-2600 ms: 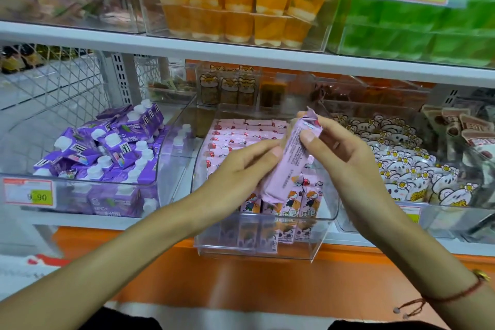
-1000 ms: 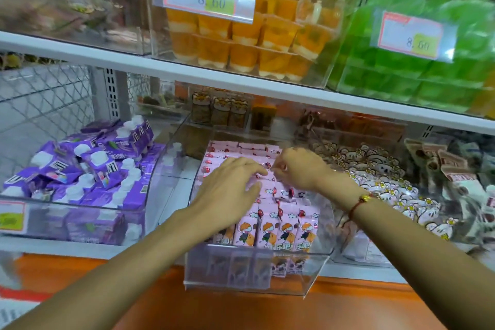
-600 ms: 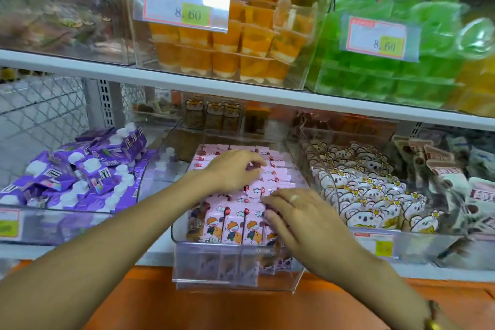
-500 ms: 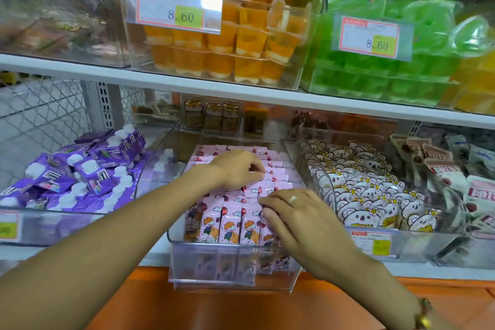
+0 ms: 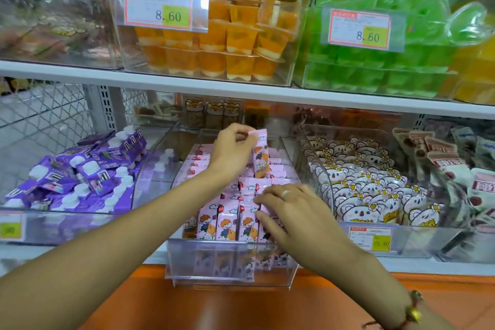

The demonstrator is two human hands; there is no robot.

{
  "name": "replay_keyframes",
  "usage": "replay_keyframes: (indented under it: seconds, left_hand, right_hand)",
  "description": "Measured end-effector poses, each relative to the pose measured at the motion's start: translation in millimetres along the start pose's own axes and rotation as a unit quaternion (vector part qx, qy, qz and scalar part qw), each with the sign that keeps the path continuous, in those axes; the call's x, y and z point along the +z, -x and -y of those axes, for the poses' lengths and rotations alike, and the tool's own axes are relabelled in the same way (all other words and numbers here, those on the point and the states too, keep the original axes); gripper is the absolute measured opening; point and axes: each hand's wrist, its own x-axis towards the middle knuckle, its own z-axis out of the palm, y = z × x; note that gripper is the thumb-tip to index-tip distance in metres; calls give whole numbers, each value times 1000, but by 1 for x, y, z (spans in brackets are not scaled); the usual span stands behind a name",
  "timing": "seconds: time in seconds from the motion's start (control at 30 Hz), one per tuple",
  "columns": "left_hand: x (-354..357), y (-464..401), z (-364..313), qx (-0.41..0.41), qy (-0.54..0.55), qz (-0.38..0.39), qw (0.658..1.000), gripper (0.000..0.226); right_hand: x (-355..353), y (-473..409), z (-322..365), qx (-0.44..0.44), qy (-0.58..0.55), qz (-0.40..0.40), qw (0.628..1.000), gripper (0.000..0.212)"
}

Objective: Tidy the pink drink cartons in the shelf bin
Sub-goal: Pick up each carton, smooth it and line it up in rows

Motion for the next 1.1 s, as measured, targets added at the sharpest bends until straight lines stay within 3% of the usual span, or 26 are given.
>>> replay_keyframes:
  seconds: [0.2, 0.33, 0.4, 0.5, 0.6, 0.9, 0.97, 1.1]
  left_hand:
    - [-30, 47, -13, 128, 91, -178, 971, 5]
    - [-54, 68, -15, 119, 126, -193, 966, 10]
    - [-61, 75, -14, 99, 138, -179, 969, 8]
    - [-66, 80, -12, 70, 142, -144, 977, 8]
    - [-66, 81, -13, 67, 130, -102, 984, 10]
    - [-63, 83, -6, 56, 149, -18, 987, 12]
    - [-63, 83, -3, 63, 103, 3, 993, 15]
    - [-58, 90, 4, 65, 11, 75, 995, 33]
  right_hand:
    - [-2, 0, 0, -7, -5, -11, 1000, 45]
    - [-12, -8, -2, 5, -12, -3, 1000, 35]
    - [-21, -16, 1, 67, -106, -55, 991, 22]
    - [-30, -25, 17, 141, -367, -112, 913, 16]
    - [-25, -28, 39, 130, -494, -45, 859, 23]
    - [-14, -24, 47, 170, -583, -44, 794, 11]
    - [-12, -24, 44, 211, -616, -57, 757, 9]
    - [-15, -22, 34, 252, -692, -90, 670, 25]
